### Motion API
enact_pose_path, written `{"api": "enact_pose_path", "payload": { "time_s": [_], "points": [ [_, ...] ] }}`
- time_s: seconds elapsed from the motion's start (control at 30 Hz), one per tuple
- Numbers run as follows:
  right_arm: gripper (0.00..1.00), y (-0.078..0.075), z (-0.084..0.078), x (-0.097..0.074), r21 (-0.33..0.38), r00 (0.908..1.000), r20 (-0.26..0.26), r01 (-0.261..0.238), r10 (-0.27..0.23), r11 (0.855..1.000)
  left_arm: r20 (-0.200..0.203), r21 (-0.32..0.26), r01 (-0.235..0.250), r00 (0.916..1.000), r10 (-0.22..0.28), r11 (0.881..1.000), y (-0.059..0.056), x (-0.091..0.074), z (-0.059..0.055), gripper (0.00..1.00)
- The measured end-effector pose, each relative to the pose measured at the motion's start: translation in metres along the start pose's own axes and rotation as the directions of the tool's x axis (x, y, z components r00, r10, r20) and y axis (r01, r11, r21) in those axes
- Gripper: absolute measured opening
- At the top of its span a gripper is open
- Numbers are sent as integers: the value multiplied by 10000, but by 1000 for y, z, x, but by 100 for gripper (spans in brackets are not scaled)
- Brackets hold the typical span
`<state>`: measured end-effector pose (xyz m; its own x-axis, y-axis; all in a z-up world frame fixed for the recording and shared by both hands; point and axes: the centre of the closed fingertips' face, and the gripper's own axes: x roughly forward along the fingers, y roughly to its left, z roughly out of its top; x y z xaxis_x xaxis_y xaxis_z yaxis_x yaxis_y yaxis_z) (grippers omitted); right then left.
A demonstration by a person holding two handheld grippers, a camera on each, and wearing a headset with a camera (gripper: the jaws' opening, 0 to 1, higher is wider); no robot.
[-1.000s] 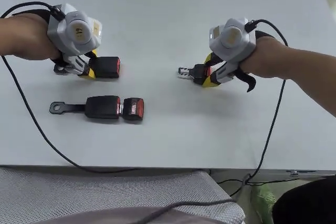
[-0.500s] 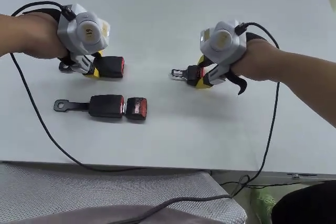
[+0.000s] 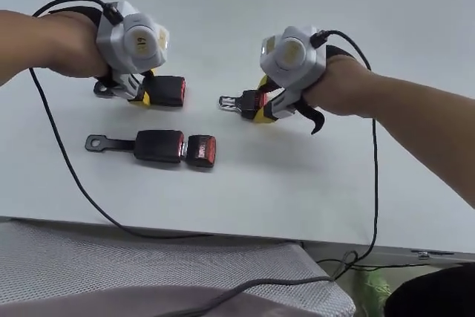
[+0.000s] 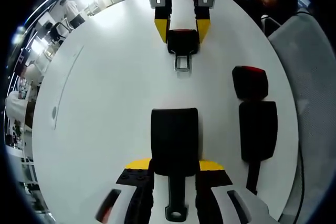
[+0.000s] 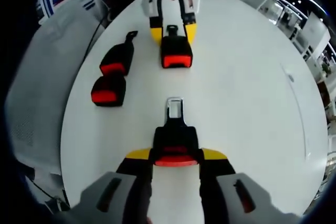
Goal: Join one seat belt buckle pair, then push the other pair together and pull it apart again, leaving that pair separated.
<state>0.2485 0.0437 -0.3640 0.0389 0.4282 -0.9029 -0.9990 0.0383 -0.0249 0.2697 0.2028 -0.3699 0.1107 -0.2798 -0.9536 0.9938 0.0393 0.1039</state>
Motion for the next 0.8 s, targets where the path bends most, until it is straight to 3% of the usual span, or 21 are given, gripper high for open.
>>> {"api": "enact_pose_path", "payload": {
  "time_s": [0.37,0.8],
  "points": [
    [34,-2,40,18,35,9995,307,25,-26,10000,1,-19,-36,10000,36,10000,-1,-1,0,31],
    [33,-7,55,27,-77,9985,549,49,-45,10000,-42,51,-8,10000,8,10000,-2,-2,1,31]
  ]
}}
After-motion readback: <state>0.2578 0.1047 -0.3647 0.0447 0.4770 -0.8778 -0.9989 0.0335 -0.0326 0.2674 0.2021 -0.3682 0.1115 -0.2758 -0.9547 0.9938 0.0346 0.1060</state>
